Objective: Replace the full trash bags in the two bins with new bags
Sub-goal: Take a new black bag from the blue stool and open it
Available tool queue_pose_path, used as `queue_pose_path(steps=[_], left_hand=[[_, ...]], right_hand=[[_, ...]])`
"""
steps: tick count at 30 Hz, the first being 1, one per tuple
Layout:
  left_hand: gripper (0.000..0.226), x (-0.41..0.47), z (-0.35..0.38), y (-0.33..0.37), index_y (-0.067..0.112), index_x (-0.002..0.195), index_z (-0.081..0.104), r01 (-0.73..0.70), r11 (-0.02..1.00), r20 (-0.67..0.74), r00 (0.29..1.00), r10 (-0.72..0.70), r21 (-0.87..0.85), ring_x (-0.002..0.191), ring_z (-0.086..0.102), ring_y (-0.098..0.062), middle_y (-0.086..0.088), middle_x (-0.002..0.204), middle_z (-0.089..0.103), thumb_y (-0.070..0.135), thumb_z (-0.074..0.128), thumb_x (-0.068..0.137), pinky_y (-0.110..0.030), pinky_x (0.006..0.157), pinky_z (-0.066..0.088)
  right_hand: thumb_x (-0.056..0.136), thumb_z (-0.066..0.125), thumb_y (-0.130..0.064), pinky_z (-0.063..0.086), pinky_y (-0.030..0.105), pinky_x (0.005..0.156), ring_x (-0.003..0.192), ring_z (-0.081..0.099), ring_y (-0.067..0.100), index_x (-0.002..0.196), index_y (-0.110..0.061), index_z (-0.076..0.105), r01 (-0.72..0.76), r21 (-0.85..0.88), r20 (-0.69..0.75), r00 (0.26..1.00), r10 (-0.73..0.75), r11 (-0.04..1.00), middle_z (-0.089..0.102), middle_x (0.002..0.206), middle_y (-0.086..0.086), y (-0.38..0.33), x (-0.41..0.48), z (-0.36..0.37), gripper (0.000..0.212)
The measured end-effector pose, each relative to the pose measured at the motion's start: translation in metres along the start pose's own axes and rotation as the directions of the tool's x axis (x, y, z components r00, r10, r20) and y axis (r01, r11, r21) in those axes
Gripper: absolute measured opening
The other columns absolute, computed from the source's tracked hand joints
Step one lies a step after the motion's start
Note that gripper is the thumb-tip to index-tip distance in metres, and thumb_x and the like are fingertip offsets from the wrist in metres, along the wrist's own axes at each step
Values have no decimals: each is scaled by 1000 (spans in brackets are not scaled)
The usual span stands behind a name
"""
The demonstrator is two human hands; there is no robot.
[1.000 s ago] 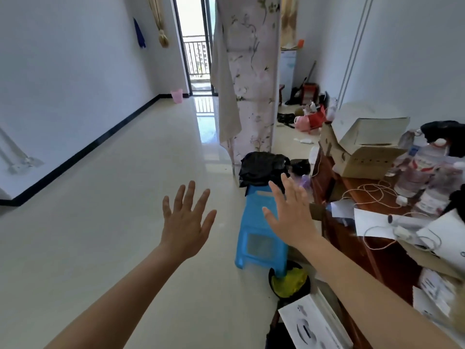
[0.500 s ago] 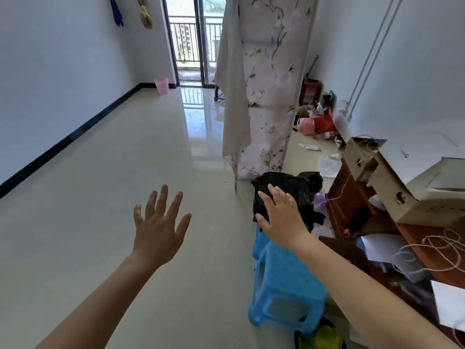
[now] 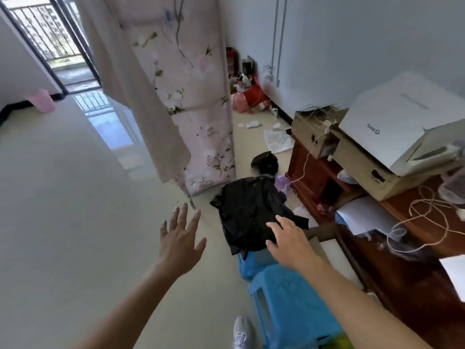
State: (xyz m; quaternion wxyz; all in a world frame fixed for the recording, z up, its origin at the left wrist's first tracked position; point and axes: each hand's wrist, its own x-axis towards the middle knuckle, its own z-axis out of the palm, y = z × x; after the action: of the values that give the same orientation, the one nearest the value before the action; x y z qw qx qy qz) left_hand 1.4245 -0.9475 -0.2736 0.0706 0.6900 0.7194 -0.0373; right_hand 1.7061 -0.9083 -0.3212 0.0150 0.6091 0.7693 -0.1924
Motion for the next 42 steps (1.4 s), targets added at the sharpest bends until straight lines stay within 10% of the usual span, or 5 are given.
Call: queue_pose_path(steps=[12, 18, 27, 35, 42], left_hand=[[71, 215, 101, 10, 26, 156, 12, -226, 968, 427, 868, 252, -111, 151, 3, -27, -6, 165, 1, 47, 46, 97, -43, 117, 22], [78, 271, 244, 11, 23, 154, 20, -192, 970, 488, 839, 242, -151, 150, 3, -30, -11, 164, 1, 55, 53, 91, -45, 116, 23], [34, 295, 369, -7, 10, 119, 66, -299, 875, 292, 859, 421, -381, 138, 38, -34, -12, 141, 54, 19, 61, 87, -46, 106, 37], [25, 320, 290, -30, 16, 115, 58, -24, 804, 165, 975, 151, -594, 79, 58, -25, -4, 87, 65, 19, 50, 91, -34, 70, 44], [18, 302, 196, -74, 17, 108, 58, 34, 795, 80, 997, 18, -606, 71, 56, -23, -3, 82, 64, 18, 50, 92, -34, 65, 45]], right_hand=[[101, 53, -36, 40, 44, 109, 141, 37, 30, 158, -20, 18, -552, 411, 344, 831, 438, 725, 24, 162, 8, 52, 129, 72, 68], [92, 66, -40, 46, 44, 106, 131, 50, 30, 159, -19, 8, -663, 670, 213, 601, 770, 333, 21, 161, 11, 68, 191, 159, 90], [95, 53, -39, 47, 33, 95, 103, 62, 19, 138, -19, 54, -658, 502, -105, 597, 795, 561, 64, 95, -6, 85, 282, 248, 47], [84, 67, -56, 49, 39, 95, 117, 56, 25, 156, -22, 17, -681, 592, -89, 477, 874, 432, 45, 139, 9, 36, 262, 226, 94], [92, 66, -20, 60, 32, 66, 83, 67, 20, 142, -11, 43, -469, 831, 509, 423, 750, -299, 66, 116, 12, -12, 261, 203, 56]])
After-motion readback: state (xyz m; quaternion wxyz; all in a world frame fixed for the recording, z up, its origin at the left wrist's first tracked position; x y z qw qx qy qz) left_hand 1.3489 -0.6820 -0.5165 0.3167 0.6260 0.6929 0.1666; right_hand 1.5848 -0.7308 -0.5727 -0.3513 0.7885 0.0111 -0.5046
